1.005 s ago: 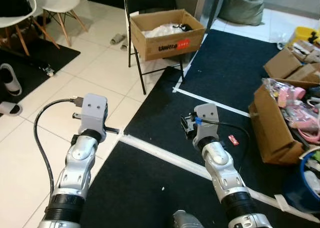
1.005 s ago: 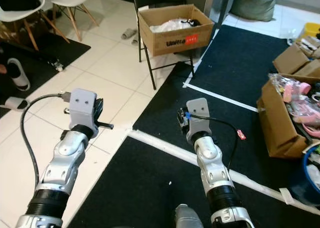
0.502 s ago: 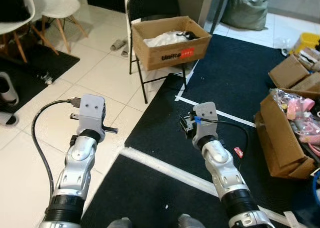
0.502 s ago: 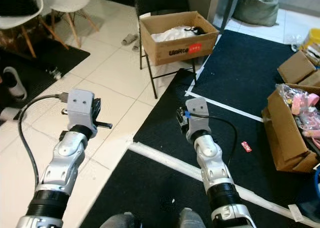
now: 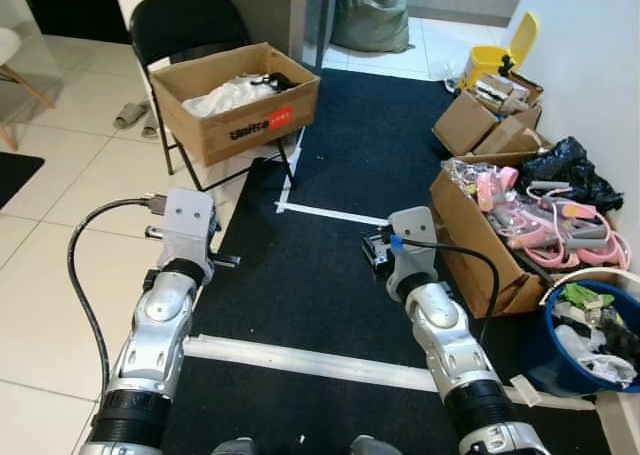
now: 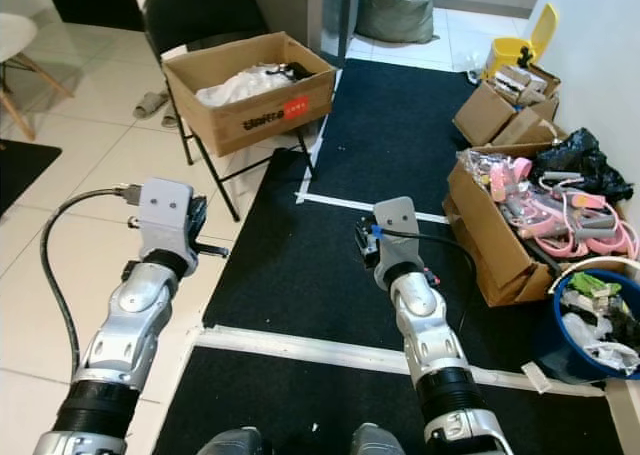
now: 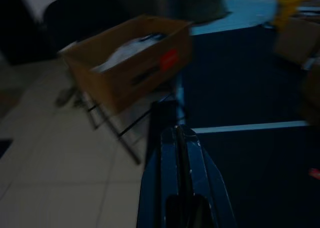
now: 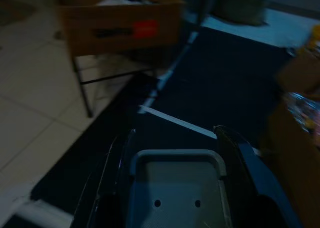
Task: Picking trash to rubbish bin
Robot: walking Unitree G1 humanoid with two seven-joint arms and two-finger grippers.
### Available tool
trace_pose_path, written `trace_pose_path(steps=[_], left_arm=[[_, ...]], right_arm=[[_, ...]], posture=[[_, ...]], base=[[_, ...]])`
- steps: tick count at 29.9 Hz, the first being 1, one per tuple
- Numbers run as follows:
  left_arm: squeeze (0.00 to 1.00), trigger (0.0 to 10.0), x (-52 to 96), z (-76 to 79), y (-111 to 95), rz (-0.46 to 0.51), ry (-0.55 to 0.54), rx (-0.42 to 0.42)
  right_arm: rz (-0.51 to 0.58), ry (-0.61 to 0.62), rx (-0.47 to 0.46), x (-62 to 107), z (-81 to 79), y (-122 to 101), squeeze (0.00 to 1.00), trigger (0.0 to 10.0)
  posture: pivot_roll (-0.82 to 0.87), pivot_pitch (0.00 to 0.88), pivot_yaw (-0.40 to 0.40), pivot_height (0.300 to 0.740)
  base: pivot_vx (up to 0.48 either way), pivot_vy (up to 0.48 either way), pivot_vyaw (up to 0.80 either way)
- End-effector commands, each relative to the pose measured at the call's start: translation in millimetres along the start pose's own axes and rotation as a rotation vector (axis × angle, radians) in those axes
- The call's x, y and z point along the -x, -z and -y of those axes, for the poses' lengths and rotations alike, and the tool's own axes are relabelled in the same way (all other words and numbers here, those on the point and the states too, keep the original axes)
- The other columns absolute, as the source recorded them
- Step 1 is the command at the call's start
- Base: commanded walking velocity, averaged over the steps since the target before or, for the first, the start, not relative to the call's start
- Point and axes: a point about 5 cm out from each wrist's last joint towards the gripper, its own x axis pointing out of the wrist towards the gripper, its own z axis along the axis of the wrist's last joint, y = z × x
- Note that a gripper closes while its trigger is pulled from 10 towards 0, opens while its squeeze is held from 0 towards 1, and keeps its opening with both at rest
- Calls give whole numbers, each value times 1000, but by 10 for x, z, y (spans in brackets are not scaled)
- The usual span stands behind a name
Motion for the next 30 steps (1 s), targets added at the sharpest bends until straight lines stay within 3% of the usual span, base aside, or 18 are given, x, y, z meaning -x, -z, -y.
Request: trace_pose_path(steps=[1,30], left_arm=[[0,10000,-2,54,-7,1,20,-1],[0,10000,-2,50,-8,-4,18,-2]], right_arm=[[-16,15,7,26,53,49,0,10000],[-34,21,5,17,38,88,0,10000]], posture=[[62,19,3,740],[65,26,0,740]], base=[[330,0,-694],[327,0,-39]])
